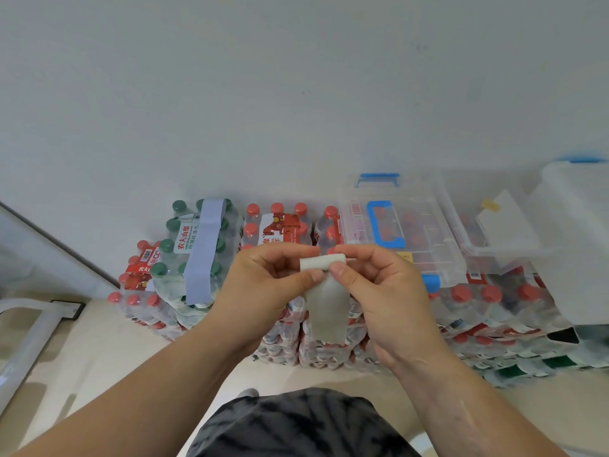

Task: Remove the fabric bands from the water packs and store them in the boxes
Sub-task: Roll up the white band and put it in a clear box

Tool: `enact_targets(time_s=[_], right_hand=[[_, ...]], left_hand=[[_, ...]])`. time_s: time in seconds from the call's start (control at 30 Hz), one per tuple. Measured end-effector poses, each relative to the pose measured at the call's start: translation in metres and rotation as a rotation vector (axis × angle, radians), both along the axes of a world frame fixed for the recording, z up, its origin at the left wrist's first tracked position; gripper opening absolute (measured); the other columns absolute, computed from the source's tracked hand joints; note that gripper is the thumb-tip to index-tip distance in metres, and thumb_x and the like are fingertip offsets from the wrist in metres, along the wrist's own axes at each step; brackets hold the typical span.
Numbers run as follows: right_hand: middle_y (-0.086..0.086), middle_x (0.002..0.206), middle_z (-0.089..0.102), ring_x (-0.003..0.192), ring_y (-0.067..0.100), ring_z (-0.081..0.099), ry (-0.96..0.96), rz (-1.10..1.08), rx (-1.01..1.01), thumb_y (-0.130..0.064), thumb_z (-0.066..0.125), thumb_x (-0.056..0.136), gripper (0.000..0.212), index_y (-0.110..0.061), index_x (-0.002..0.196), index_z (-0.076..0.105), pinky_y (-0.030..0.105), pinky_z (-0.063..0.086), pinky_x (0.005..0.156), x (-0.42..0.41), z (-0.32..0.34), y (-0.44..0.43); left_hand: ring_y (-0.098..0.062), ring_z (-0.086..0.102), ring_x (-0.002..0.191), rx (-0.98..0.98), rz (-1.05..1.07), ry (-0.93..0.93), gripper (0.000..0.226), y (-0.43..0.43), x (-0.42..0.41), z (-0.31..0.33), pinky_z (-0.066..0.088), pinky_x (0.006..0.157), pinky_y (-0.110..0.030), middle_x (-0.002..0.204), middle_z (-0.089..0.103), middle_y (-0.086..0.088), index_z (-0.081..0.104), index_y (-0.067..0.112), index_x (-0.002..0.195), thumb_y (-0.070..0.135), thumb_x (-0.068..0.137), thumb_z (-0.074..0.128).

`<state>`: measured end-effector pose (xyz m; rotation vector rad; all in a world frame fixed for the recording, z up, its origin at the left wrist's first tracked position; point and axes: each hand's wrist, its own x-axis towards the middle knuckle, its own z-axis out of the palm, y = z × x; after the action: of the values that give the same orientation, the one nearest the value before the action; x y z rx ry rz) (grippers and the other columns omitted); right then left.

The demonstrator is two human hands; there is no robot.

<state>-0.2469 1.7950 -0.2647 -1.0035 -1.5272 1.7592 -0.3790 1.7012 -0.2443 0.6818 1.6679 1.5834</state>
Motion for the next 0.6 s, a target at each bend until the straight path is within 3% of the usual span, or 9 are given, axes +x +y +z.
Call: enact_targets(time_s=[0.07, 0.17, 0.23, 0.37, 0.47, 0.6], right_hand=[[0.001, 0.092, 0.079, 0.091, 0.021, 0.075, 0.007, -0.004, 0.009, -0.015, 0.077, 0.086, 0.019, -0.024, 0.103, 0.076, 0.042, 0.062, 0.084, 0.0007, -0.0001, -0.0001], [0.002, 0.092, 0.079, 0.089, 0.019, 0.075, 0.017, 0.002, 0.020, -0.013, 0.077, 0.086, 0.020, -0.022, 0.104, 0.075, 0.030, 0.060, 0.077, 0.0009, -0.0006, -0.0018], [0.004, 0.091, 0.079, 0.088, 0.019, 0.076, 0.036, -0.003, 0.008, -0.015, 0.077, 0.085, 0.021, -0.021, 0.104, 0.074, 0.029, 0.060, 0.076, 0.0006, 0.0000, -0.0042], [0.009, 0.082, 0.078, 0.078, 0.021, 0.074, 0.063, -0.047, -0.022, -0.036, 0.076, 0.074, 0.028, -0.017, 0.095, 0.072, 0.032, 0.060, 0.073, 0.0000, 0.0032, -0.0068], [0.003, 0.086, 0.079, 0.081, 0.017, 0.075, 0.052, -0.061, -0.009, -0.022, 0.078, 0.082, 0.013, -0.013, 0.089, 0.072, 0.033, 0.060, 0.075, -0.0006, 0.0018, -0.0046], [0.000, 0.086, 0.080, 0.083, 0.015, 0.076, 0.058, -0.066, 0.000, -0.013, 0.078, 0.084, 0.012, -0.016, 0.092, 0.071, 0.033, 0.061, 0.079, 0.0002, 0.0017, -0.0061]], left_hand=[[-0.048, 0.065, 0.093, 0.003, -0.010, 0.019, 0.023, -0.0008, 0.0000, -0.0001, 0.052, 0.082, -0.067, 0.095, 0.073, -0.025, 0.080, 0.018, 0.097, 0.011, 0.075, 0.078], [-0.052, 0.063, 0.095, 0.008, -0.010, 0.033, 0.019, -0.0006, -0.0009, -0.0008, 0.051, 0.080, -0.067, 0.097, 0.070, -0.029, 0.080, 0.019, 0.095, 0.007, 0.080, 0.076], [-0.046, 0.067, 0.094, 0.015, 0.005, 0.035, 0.021, -0.0008, -0.0011, -0.0008, 0.053, 0.083, -0.063, 0.094, 0.073, -0.024, 0.081, 0.019, 0.091, 0.002, 0.080, 0.076], [-0.035, 0.070, 0.092, 0.037, -0.006, 0.037, 0.024, -0.0020, -0.0010, -0.0006, 0.060, 0.084, -0.049, 0.091, 0.076, -0.015, 0.080, 0.018, 0.087, -0.004, 0.077, 0.076], [-0.023, 0.073, 0.087, 0.027, -0.023, 0.045, 0.024, -0.0024, -0.0006, -0.0008, 0.061, 0.081, -0.037, 0.089, 0.078, -0.009, 0.079, 0.015, 0.089, -0.005, 0.077, 0.075], [-0.024, 0.073, 0.088, 0.011, -0.002, 0.052, 0.018, -0.0020, 0.0000, -0.0010, 0.061, 0.076, -0.034, 0.090, 0.077, -0.008, 0.079, 0.018, 0.096, 0.009, 0.081, 0.074]])
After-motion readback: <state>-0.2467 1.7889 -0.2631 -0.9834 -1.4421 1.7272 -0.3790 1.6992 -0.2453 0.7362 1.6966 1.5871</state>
